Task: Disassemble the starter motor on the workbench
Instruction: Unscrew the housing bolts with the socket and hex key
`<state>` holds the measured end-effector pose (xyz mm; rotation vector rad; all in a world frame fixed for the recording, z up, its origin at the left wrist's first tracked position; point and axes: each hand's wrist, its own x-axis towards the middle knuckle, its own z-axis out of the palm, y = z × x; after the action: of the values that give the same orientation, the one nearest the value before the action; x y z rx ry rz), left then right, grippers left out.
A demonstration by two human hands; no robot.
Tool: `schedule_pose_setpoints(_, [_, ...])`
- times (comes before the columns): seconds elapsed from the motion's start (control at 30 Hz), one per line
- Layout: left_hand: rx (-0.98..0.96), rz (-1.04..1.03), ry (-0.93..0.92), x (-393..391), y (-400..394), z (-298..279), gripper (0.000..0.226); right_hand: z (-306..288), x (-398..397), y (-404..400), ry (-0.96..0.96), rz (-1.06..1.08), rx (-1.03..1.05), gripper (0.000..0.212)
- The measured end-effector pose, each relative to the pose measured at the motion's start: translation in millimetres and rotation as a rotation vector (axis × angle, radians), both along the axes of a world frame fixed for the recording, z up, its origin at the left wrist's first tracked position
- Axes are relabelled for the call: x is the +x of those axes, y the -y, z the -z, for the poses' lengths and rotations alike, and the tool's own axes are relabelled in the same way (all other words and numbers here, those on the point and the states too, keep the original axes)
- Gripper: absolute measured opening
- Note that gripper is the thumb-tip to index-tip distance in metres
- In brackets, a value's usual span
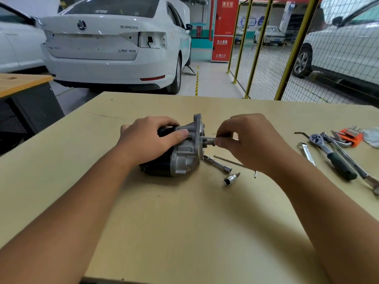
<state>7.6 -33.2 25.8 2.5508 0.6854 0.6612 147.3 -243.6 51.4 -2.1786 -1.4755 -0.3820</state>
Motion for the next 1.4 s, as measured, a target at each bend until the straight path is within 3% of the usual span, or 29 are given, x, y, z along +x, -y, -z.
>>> schedule_pose_setpoints(0.1, [-0.007,-0.006,-0.001,0,1,1,0.066,1,2,1,-0.037,-0.038,-0.077,0.022])
schedule_pose_setpoints(0.4, [0.008,-0.013,-0.027,0,1,-1,0.074,-2,0,-1,0.096,0.067,-0.093,0.011])
schedule_pose_setpoints(0.67, [0.01,-0.005,-0.019,0,1,-2,0.069,0,6,1,-0.108,-0.049,-0.047,0.008])
schedule_pose_setpoints(0.83, [0.001,-0.006,-0.026,0,1,-3,0.076,0,10,0,-0.068,-0.05,-0.107,0.018])
schedule_pose_setpoints(1.07, [-0.018,0.0,-0.03,-2,1,-3,0.078,1,6,-2,0.008,0.009,-0.103,0.011])
schedule_pose_setpoints(1.2, [0.007,0.0,-0.024,-1,1,-2,0.076,3,7,1,-0.125,-0.02,-0.041,0.01])
schedule_pose_setpoints(1.4, [-0.006,-0.001,-0.014,-1,0,-2,0.072,1,11,0,-0.058,-0.054,-0.059,0.02])
